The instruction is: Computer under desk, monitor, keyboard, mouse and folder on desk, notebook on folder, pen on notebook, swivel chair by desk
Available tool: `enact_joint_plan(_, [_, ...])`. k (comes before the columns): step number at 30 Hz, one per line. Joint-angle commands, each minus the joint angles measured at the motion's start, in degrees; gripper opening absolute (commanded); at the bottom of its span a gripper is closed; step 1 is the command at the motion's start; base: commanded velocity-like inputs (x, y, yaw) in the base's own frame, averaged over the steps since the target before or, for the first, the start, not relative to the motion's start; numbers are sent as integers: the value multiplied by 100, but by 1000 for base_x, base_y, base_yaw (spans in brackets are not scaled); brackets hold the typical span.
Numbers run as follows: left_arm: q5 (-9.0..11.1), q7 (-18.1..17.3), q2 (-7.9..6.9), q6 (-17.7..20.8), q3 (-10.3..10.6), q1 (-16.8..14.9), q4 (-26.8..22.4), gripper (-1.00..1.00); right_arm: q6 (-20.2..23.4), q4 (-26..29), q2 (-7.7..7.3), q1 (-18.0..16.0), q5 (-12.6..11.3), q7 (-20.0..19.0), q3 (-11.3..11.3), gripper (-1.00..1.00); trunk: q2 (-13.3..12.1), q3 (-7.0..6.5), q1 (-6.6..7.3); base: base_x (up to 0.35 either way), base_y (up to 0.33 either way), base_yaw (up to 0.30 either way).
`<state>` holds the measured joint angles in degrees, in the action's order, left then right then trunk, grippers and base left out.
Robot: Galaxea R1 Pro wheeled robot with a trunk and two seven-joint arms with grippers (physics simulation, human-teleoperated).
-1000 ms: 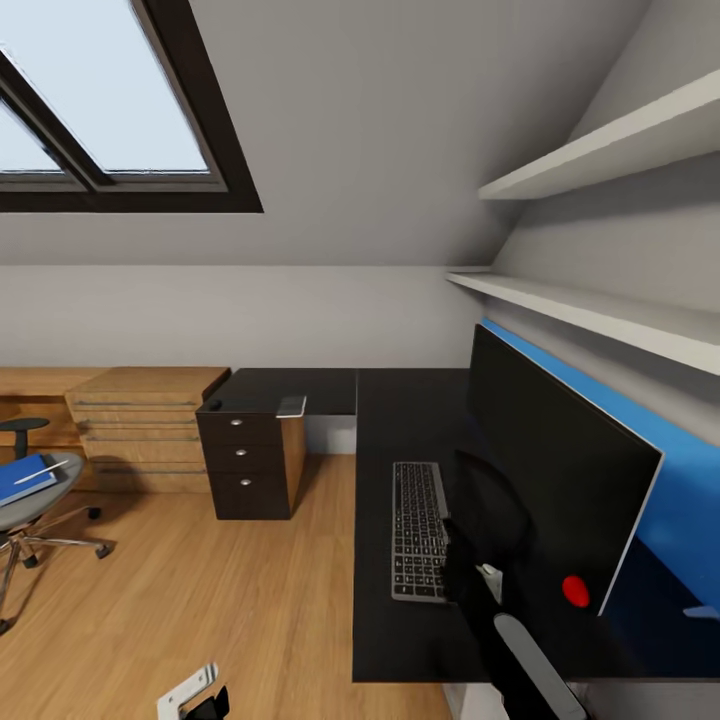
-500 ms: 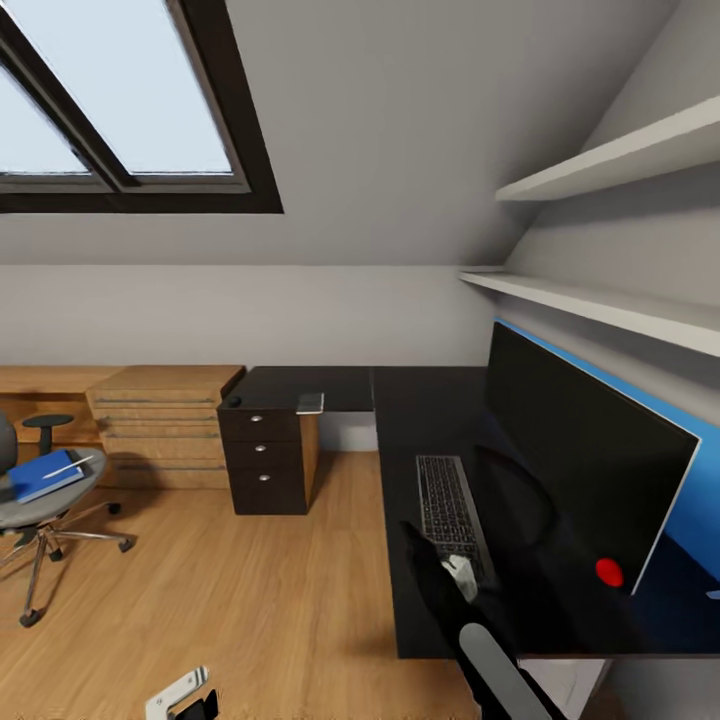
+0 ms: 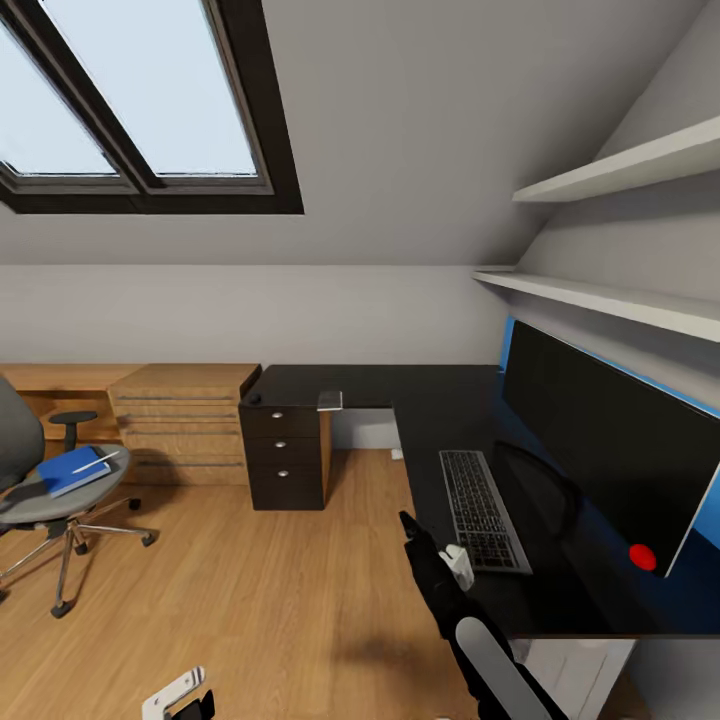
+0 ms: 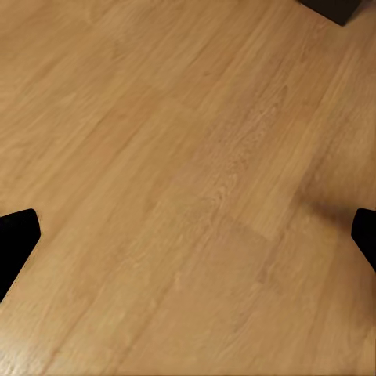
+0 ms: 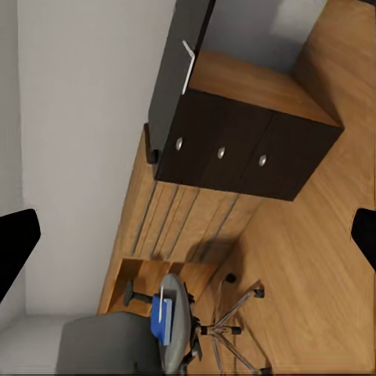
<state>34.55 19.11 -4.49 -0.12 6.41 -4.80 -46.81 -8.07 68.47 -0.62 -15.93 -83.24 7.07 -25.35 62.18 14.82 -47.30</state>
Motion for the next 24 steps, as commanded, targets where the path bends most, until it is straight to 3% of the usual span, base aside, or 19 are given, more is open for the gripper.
enact_joint_plan(1, [43,57,-7,-3,35,-3,-9,100,-55,-4,31,-7,-44,31,-79,100,4,8,-1,-4,25,120])
enact_joint_plan(3, [43,60,-6,-4,35,-3,-7,100,-56,-17,101,-7,-32,36,-114,100,4,8,-1,-3,18,163])
enact_joint_plan(5, [43,66,-7,-7,35,-3,-4,100,-57,-226,365,-6,-6,119,-142,100,4,8,-1,-1,7,214])
enact_joint_plan(7, [43,66,-8,-11,35,-3,-4,100,-52,-281,409,-5,-4,196,-141,100,4,8,-1,0,2,148])
enact_joint_plan(18, [43,68,-8,-14,35,-3,-4,100,-3,-187,389,-5,-26,264,-114,100,4,8,-1,0,1,17])
enact_joint_plan(24, [34,47,5,-23,44,-3,-4,100,-370,-226,443,-7,-11,278,-146,100,4,-12,-1,43,258,79])
